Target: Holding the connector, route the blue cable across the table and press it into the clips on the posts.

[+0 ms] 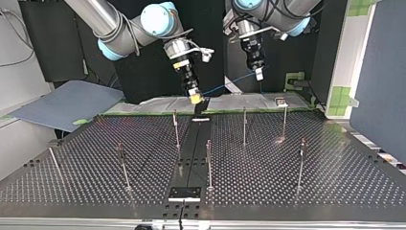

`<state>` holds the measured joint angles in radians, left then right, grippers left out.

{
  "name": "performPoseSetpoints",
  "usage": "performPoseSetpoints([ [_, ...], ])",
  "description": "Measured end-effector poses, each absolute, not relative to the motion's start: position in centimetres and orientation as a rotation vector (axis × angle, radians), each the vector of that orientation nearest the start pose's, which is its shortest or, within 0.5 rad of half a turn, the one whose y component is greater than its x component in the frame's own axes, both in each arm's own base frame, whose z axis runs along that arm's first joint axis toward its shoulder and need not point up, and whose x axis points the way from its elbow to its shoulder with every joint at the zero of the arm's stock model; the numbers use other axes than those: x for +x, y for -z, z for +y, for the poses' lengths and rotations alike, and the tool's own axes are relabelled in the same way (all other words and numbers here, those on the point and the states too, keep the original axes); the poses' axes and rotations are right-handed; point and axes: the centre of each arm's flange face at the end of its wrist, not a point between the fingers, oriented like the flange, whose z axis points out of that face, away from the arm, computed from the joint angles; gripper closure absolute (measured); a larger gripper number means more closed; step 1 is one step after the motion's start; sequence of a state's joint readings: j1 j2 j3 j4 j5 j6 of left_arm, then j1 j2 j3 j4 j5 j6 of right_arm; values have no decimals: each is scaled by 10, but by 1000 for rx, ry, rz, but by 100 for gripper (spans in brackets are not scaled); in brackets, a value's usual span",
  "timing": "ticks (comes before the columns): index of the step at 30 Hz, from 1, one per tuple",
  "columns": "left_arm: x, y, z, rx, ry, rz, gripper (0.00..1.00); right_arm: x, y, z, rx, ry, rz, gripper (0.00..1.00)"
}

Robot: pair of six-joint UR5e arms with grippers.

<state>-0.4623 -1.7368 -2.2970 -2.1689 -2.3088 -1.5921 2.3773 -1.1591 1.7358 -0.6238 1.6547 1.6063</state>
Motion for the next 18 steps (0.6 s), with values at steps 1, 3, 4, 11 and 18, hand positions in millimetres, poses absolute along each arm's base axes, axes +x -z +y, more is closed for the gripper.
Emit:
performPoseSetpoints([
  [1, 328, -187, -235, -275, -167, 1486, 100, 523, -252, -326, 1659, -1799, -779, 99],
  [3, 332, -194, -229, -287, -179, 1481, 100, 525, -266, -325, 1642, -1827, -759, 99],
  [4, 333, -198, -226, -289, -182, 1478, 100, 526, -275, -324, 1631, -1843, -748, 99],
  [11, 348, -226, -211, -293, -189, 1456, 100, 541, -286, -321, 1638, -1871, -722, 99],
  [18, 362, -257, -192, -323, -195, 1423, 100, 560, -304, -319, 1633, -1907, -694, 99],
])
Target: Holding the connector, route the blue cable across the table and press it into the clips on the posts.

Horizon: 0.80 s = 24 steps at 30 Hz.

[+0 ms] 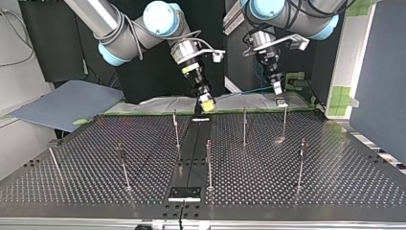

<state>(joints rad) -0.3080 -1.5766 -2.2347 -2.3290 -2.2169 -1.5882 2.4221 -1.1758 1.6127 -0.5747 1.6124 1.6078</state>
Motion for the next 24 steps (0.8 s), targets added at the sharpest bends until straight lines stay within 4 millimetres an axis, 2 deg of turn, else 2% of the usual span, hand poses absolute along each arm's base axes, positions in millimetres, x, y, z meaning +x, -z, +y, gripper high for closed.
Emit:
performPoseSetpoints([
  [10, 373, -308, -173, -380, -209, 1360, 100, 578, -338, -325, 1598, -1957, -687, 99],
  [15, 380, -337, -170, -382, -185, 1316, 100, 586, -342, -328, 1602, -1963, -687, 99],
  [24, 395, -350, -164, -374, -173, 1292, 100, 606, -347, -327, 1645, -1967, -673, 99],
])
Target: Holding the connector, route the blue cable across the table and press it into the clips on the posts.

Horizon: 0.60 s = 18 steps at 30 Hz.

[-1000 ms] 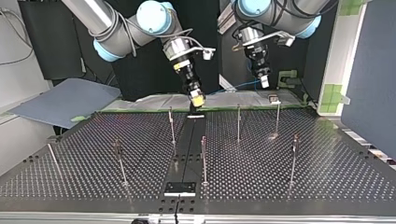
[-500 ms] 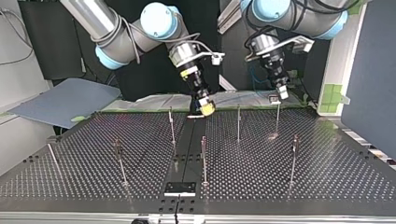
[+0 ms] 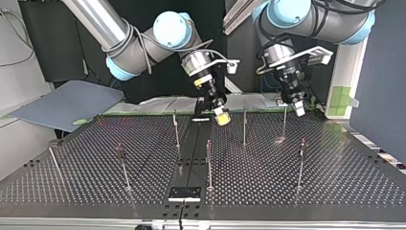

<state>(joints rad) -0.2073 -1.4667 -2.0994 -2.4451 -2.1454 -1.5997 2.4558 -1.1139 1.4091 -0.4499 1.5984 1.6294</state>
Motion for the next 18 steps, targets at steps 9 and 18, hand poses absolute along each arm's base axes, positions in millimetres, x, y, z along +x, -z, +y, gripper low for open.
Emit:
performPoseSetpoints([
  [9, 415, -351, -151, -373, -189, 1288, 100, 620, -364, -334, -2218, 2712, 899, 99],
  [18, 439, -349, -143, -355, -190, 1295, 100, 632, -379, -343, -2205, 2693, 888, 99],
])
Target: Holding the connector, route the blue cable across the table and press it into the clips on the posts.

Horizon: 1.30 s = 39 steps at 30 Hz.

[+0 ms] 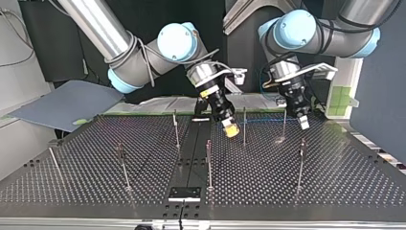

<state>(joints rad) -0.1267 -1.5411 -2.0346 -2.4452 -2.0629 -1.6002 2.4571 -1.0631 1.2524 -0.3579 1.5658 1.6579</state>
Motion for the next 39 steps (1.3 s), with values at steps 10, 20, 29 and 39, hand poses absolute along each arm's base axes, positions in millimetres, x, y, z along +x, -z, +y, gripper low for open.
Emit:
performPoseSetpoints([
  [10, 458, -360, -118, -357, -202, 1271, 100, 646, -393, -357, -2168, 2732, 879, 99],
  [20, 473, -370, -95, -343, -171, 1234, 100, 659, -383, -364, -2182, 2713, 880, 99],
  [29, 488, -367, -95, -303, -119, 1237, 100, 663, -378, -367, -2187, 2707, 882, 99],
  [39, 502, -356, -70, -318, -145, 1234, 100, 662, -378, -373, -2187, 2712, 891, 99],
])
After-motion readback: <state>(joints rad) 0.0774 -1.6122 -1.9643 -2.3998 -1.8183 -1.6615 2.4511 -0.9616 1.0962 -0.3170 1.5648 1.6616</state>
